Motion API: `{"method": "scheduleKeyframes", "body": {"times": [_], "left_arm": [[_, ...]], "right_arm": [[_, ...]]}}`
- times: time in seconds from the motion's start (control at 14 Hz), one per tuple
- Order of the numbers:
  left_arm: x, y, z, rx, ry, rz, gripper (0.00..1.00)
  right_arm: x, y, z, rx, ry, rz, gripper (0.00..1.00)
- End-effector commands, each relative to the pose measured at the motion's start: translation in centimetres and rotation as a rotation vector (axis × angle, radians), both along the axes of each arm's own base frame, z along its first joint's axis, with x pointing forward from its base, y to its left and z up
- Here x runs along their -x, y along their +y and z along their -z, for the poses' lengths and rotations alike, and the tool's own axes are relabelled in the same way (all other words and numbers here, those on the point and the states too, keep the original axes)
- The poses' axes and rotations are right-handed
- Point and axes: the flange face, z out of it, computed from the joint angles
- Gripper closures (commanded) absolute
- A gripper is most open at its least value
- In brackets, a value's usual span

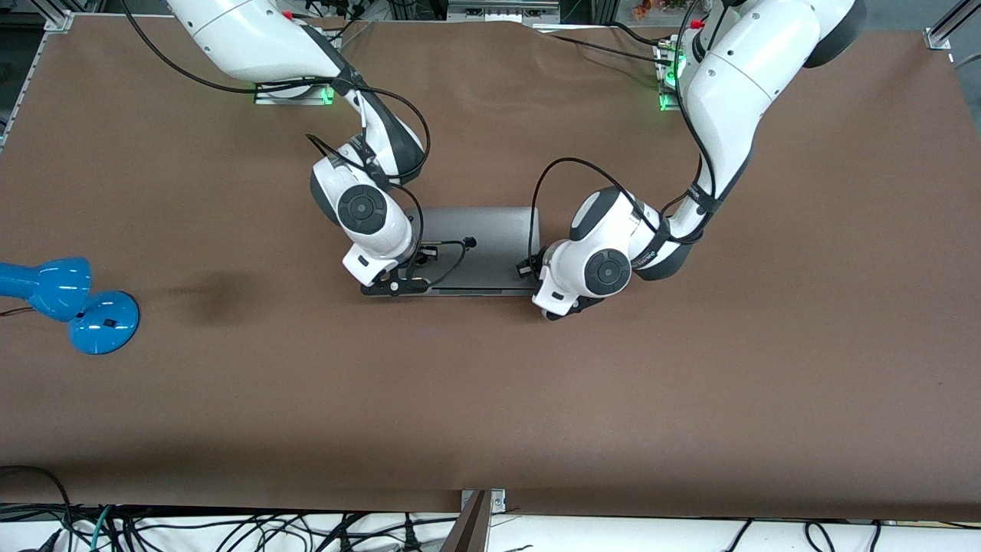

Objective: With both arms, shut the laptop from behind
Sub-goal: 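Press the closed lid flat with both grippers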

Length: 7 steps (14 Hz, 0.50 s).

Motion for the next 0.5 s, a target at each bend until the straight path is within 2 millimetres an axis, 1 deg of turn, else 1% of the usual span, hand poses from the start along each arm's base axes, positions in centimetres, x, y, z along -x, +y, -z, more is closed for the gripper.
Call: {"method": "scheduleKeyframes", "body": {"times": [0.0, 0.43], "left_arm": [[-0.7, -0.5, 1.1, -0.014, -0.025, -0.015, 1.00], [-0.2, -1.1, 3.2, -0.035, -0.045, -0.004, 1.00]], "right_arm": [[-0.6, 0.3, 0.5, 0.004, -0.015, -0.021, 1.00], [-0.7, 0.3, 1.9, -0.002, -0.020, -0.022, 1.00]]}}
